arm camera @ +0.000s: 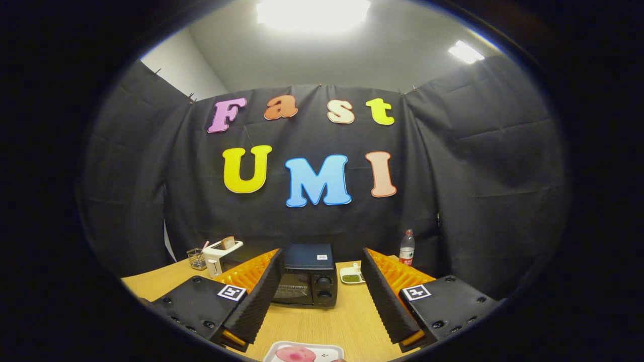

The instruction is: Open the toaster oven, put the food inside, and close the toaster oven door.

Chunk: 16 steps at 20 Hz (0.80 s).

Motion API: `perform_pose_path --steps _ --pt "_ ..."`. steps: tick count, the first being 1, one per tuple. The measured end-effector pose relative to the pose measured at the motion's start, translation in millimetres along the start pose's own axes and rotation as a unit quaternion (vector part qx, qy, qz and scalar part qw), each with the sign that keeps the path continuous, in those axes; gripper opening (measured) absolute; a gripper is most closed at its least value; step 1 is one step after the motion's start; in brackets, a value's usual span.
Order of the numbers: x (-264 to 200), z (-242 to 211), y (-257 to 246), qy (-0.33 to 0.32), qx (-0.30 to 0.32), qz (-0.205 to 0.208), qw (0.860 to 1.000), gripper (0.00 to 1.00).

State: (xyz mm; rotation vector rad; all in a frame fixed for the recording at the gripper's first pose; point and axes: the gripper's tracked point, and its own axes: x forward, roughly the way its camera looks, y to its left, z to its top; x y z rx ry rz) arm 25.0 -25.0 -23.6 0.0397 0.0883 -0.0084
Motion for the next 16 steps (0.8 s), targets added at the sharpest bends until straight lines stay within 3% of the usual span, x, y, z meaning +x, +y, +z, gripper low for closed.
perform_pose_path --steps 16 --pt "107 -32 102 0.028 0.023 0.083 0.996 0.97"
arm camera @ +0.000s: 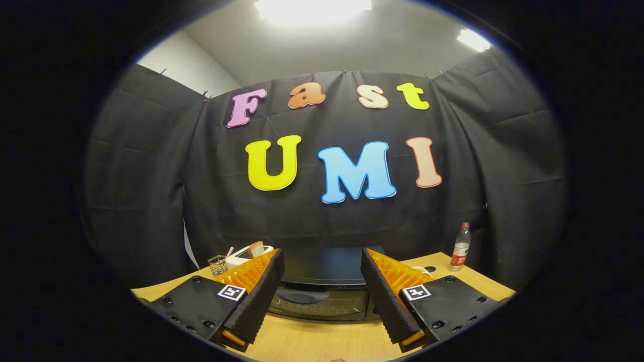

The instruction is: Open the toaster oven, put the food inside, and close the toaster oven door.

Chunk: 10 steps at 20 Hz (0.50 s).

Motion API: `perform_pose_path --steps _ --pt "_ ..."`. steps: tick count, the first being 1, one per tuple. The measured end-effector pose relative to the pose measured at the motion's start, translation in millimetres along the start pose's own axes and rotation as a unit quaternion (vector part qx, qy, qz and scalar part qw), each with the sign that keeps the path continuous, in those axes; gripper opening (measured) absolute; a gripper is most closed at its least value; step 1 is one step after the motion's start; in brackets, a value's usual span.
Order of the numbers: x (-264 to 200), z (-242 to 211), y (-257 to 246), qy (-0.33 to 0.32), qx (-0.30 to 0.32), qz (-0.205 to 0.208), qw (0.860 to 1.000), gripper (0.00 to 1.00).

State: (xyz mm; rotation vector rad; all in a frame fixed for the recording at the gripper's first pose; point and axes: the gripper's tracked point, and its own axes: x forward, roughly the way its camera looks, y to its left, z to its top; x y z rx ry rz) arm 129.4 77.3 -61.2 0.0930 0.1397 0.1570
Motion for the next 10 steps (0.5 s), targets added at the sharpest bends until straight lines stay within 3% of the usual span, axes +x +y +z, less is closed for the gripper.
perform_pose_path --steps 10 --pt "68 -62 19 0.059 0.000 -0.001 0.998 0.97"
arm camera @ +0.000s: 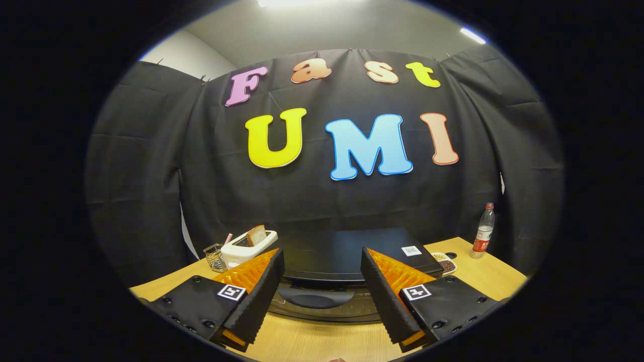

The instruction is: Open the toaster oven, put the food inside, and close the toaster oven door.

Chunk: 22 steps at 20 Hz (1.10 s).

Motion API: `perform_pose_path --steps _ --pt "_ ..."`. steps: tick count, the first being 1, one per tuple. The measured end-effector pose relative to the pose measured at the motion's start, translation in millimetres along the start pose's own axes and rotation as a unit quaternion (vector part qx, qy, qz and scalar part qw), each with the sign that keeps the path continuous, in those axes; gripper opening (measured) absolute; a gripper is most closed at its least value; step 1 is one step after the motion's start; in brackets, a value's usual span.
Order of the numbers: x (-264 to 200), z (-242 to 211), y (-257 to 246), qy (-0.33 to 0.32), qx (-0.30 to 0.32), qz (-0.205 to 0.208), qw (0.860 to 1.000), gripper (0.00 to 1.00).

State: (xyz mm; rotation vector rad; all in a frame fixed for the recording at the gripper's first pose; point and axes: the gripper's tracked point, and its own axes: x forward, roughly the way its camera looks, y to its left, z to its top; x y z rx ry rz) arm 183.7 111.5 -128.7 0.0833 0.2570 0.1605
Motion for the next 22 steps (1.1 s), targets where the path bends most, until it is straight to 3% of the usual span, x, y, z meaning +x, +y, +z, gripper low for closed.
perform_pose_path --steps 9,12,22 --pt "34 -59 4 0.075 -0.026 -0.040 0.996 0.98" --pt "36 -61 3 0.074 -0.033 -0.055 0.995 0.98" --pt "-3 -78 11 0.069 -0.030 -0.062 0.995 0.99"
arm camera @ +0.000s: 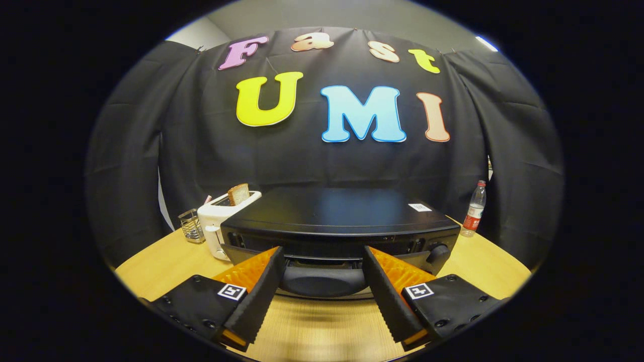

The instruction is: Open the toaster oven, put the food inside, and close the toaster oven door.

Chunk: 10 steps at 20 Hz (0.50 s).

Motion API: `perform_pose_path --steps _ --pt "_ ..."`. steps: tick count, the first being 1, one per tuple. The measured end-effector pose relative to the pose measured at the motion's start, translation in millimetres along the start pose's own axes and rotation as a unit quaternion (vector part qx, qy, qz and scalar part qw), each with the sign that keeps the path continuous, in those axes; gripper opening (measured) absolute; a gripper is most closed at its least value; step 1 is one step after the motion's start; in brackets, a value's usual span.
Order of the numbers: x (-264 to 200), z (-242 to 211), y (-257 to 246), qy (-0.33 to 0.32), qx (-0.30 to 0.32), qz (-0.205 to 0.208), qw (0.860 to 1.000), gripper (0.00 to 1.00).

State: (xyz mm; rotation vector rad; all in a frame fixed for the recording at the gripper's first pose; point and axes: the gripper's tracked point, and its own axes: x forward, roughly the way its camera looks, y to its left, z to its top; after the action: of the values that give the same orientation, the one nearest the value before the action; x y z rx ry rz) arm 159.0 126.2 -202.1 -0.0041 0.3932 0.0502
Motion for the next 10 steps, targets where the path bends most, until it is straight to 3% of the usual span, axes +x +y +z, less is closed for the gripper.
perform_pose_path --steps 10 --pt "-48 -63 5 0.077 0.011 0.000 0.997 0.99"
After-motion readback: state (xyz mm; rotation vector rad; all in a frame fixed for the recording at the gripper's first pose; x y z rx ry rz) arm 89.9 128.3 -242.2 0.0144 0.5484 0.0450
